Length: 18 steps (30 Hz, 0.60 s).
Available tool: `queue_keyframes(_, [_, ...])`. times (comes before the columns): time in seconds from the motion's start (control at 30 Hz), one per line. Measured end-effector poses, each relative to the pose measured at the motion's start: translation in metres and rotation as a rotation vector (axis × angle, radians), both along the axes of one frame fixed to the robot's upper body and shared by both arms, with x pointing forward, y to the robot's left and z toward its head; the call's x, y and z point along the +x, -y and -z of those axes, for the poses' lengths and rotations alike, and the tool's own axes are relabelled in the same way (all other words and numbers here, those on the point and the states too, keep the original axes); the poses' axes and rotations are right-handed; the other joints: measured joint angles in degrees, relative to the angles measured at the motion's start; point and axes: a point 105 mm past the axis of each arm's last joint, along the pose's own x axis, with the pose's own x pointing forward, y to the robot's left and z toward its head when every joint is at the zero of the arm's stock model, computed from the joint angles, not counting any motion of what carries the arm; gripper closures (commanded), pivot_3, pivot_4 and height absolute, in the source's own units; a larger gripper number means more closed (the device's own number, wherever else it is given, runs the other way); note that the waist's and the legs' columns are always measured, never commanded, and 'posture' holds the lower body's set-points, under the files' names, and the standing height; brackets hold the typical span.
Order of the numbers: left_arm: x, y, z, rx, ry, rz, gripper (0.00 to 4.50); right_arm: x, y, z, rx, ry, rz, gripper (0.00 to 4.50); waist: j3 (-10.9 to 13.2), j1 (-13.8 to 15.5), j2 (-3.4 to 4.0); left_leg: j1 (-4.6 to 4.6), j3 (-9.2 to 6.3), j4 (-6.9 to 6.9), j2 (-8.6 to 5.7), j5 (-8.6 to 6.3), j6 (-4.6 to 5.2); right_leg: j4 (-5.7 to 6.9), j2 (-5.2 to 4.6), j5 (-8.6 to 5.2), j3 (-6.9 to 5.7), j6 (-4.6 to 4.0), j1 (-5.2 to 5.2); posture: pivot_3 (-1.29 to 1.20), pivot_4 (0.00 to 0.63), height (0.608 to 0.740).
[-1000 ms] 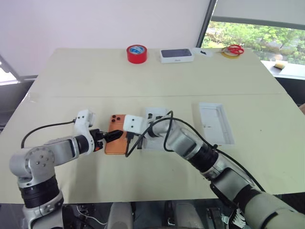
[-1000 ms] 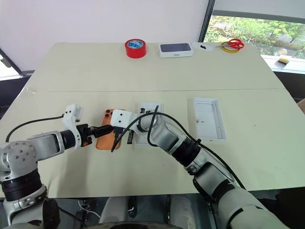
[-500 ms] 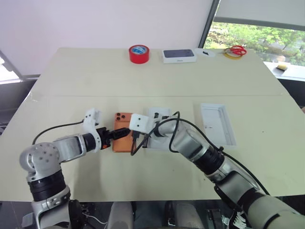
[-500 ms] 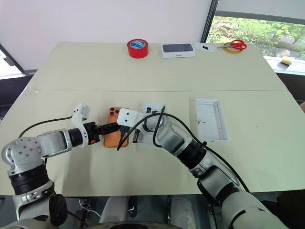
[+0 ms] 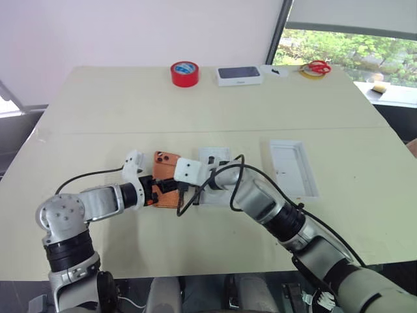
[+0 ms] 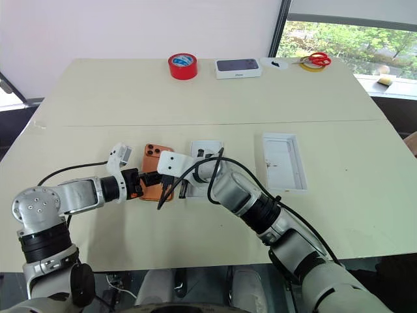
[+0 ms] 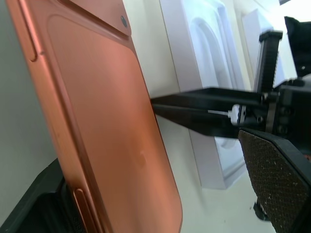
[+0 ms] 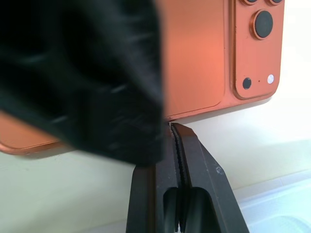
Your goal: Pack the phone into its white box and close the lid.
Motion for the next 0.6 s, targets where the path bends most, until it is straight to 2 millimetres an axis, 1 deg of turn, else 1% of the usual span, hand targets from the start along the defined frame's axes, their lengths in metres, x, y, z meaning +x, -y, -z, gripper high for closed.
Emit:
queue_keyframes(0.03, [0.001,-0.001,0.0,-0.006,-0.003,-0.011,0.58,0.0,0.0,0.0,0.0,0.0,-0.001,4.5,0.0,-0.02,0.0,0.0,-0.01,0.0,0.01,0.0,-0.01,0.0,0.02,0.0,0.0,0.0,0.0,0.0,0.15,0.73])
queue_keyframes(0.07, [0.002,-0.004,0.001,-0.013,-0.009,-0.027,0.94,0.0,0.0,0.0,0.0,-0.001,-0.002,4.5,0.0,-0.08,0.0,0.0,-0.01,-0.01,0.02,0.01,-0.01,0.0,0.02,0.0,0.0,0.0,-0.01,0.0,0.15,0.73])
queue_keyframes(0.17, [0.005,-0.013,0.005,-0.034,-0.037,-0.078,2.47,-0.001,-0.001,-0.001,0.001,0.0,-0.008,4.5,0.02,-0.13,-0.03,-0.02,0.01,-0.03,0.02,0.01,-0.01,0.0,0.02,0.0,0.01,0.0,-0.06,0.0,0.15,0.73])
queue_keyframes(0.2, [0.005,-0.015,0.006,-0.036,-0.042,-0.088,2.92,-0.002,-0.001,-0.001,0.001,0.0,-0.009,4.5,0.03,-0.1,-0.05,-0.03,0.0,-0.02,0.02,0.01,-0.01,0.0,0.02,0.0,0.01,0.0,-0.07,0.0,0.15,0.73])
queue_keyframes(0.33, [0.006,-0.018,0.008,-0.032,-0.053,-0.108,2.92,-0.001,0.0,-0.001,-0.001,0.0,-0.009,4.5,0.03,-0.05,-0.05,-0.04,0.01,-0.02,0.02,0.0,-0.02,0.0,0.01,0.0,0.01,0.0,-0.06,0.0,0.15,0.73])
queue_keyframes(0.47, [0.007,-0.021,0.01,-0.066,-0.068,-0.135,2.92,-0.002,0.002,-0.004,0.002,0.003,-0.016,4.5,0.04,-0.09,-0.06,-0.05,0.0,-0.03,0.03,0.01,-0.02,0.0,0.02,0.0,0.01,0.0,-0.09,0.0,0.15,0.73])
queue_keyframes(0.5, [0.007,-0.022,0.01,-0.077,-0.071,-0.144,3.35,-0.002,0.004,-0.006,0.006,0.004,-0.015,4.5,0.04,-0.06,-0.07,-0.05,0.0,-0.02,0.03,0.01,-0.02,-0.01,0.02,0.0,0.01,0.0,-0.08,0.0,0.15,0.73])
queue_keyframes(0.53, [0.007,-0.022,0.01,-0.081,-0.072,-0.148,3.47,-0.001,0.006,-0.007,0.007,0.006,-0.012,4.5,0.04,-0.06,-0.07,-0.06,0.0,-0.02,0.02,0.01,-0.02,0.0,0.02,0.0,0.01,0.0,-0.08,0.0,0.15,0.73])
queue_keyframes(0.57, [0.007,-0.023,0.009,-0.095,-0.07,-0.149,3.8,-0.001,0.006,-0.009,0.013,0.011,-0.015,4.5,0.05,-0.07,-0.07,-0.06,0.0,-0.02,0.02,0.01,-0.02,0.0,0.02,0.0,0.01,0.0,-0.1,0.0,0.15,0.73])
queue_keyframes(0.6, [0.007,-0.021,0.005,-0.117,-0.056,-0.136,4.25,-0.001,0.008,-0.012,0.018,0.017,-0.014,4.5,0.05,-0.01,-0.07,-0.07,-0.01,-0.02,0.03,0.01,-0.02,-0.01,0.02,0.0,0.0,0.0,-0.08,0.0,0.15,0.73])
